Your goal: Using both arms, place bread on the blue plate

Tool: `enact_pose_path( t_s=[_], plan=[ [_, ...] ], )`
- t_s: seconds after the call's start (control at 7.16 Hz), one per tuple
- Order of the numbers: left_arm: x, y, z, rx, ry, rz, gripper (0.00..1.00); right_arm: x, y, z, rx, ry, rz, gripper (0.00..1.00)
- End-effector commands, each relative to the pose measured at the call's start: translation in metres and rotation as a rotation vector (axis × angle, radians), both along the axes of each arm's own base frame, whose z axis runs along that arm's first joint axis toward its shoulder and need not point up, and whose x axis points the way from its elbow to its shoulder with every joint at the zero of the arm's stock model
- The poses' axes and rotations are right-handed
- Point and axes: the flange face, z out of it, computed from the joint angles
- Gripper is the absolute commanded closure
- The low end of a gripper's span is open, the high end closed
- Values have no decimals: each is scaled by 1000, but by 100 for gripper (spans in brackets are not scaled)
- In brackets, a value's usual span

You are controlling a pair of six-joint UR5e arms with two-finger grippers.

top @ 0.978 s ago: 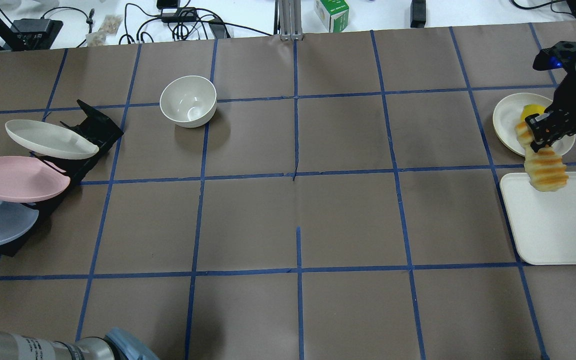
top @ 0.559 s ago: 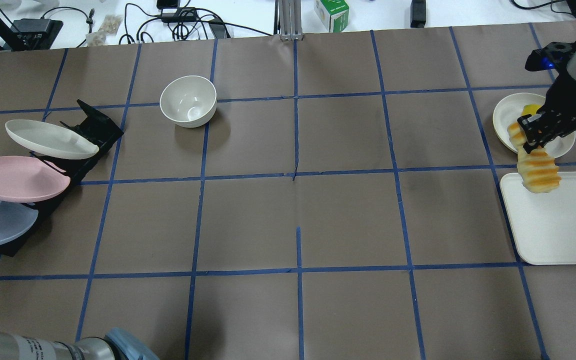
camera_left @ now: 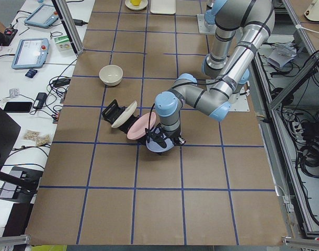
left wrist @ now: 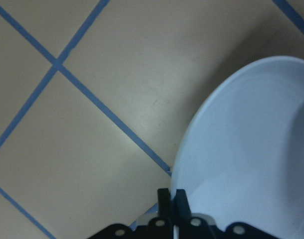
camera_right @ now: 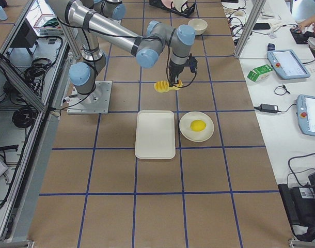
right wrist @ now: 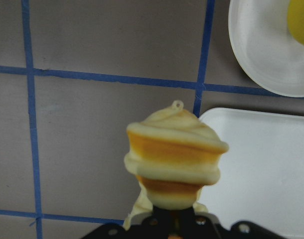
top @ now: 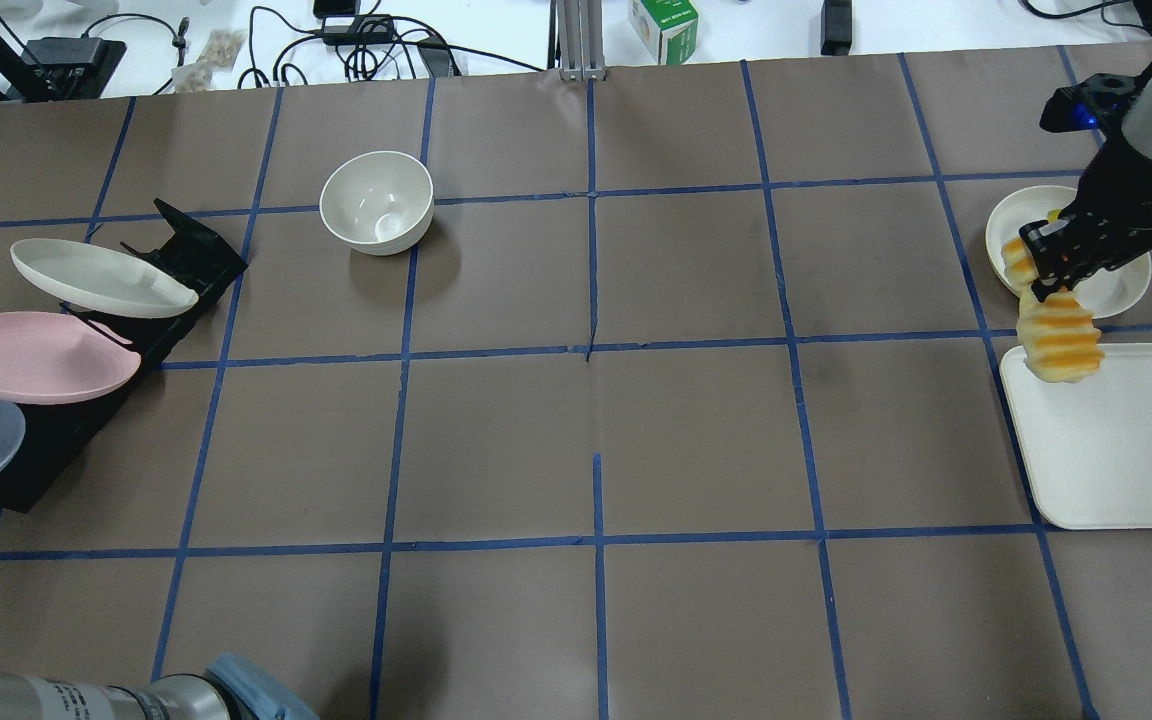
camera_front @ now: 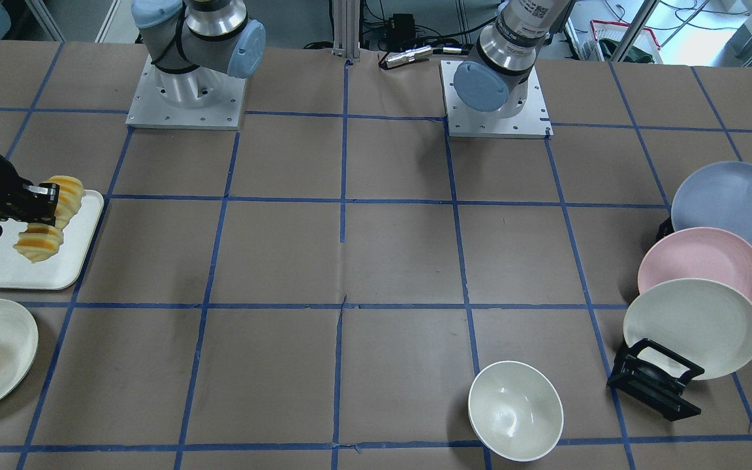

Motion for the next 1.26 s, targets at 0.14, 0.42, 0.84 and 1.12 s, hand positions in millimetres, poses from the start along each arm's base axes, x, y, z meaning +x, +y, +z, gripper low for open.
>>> enact_pose_path(
  t_s=[0.14,0.42,0.84,1.12],
  plan=[
    [9,13,45,21,-98,-21,100,36,2,9,-11,10,-37,100],
    [10,16,112,46,-118,-58,100,42,2,11,-21,-13,-58,100],
    [-42,2,148,-146,96,-93,100,47,6,16,-20,-46,-98,100],
    [-112,-42,148,-184,179,-218,100,51,6,17,-27,-73,-119,100]
  ],
)
